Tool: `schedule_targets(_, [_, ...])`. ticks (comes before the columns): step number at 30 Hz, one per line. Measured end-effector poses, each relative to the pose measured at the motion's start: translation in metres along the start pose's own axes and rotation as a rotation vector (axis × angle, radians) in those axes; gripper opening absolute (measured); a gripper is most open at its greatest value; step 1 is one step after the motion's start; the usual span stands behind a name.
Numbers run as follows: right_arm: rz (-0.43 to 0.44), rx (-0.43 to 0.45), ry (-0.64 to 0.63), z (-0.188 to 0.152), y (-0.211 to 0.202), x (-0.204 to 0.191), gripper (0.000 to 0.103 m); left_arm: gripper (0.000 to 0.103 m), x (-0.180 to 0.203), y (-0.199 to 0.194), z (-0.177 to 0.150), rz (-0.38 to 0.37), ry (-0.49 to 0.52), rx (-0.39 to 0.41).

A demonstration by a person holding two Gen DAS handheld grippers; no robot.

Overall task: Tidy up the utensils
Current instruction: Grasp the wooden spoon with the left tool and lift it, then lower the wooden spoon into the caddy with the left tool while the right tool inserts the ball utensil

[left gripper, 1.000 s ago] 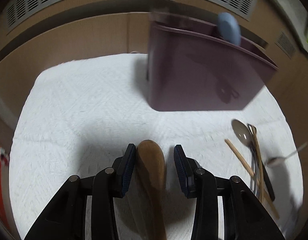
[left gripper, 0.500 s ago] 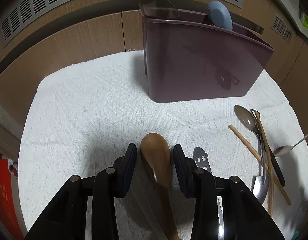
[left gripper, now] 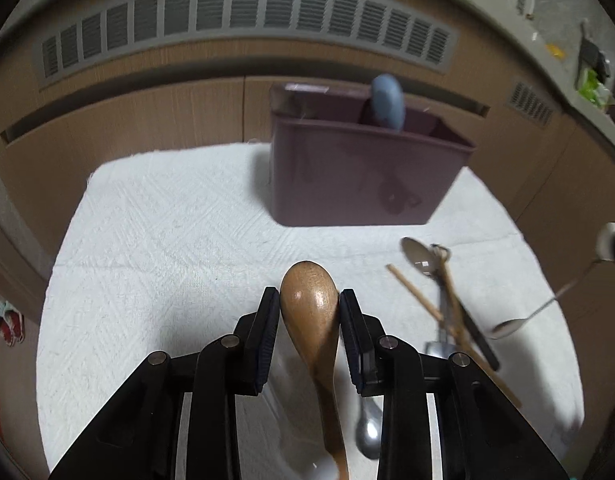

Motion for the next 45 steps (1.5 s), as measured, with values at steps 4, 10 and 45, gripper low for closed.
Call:
schedule_targets(4, [0.0, 0.002, -0.009, 0.0, -0.003, -0.005, 0.02, 0.031, 0.01, -0.034, -0.002, -0.061, 0.014, 0.05])
schedule_targets(10, [0.008, -0.014, -0.039, 0.002, -0.005, -0.011, 0.02, 0.031, 0.021, -0.065, 0.0, -0.131, 0.032, 0.108])
schedule_targets(45, [0.001, 0.177, -0.028, 0.105, -0.006, 0.035, 0.02, 0.031, 0.056, -0.119, 0.117, -0.26, 0.038, 0.389])
Point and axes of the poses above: each gripper's, at about its wrist camera, not at the fingertips, and y roughly the way its jaws point, x to its right, z to its top, the point moved 2 cm from there along y, roughly the way its jaws point, and after that the axes turned 14 degrees about -y, right-handed, at the moved point
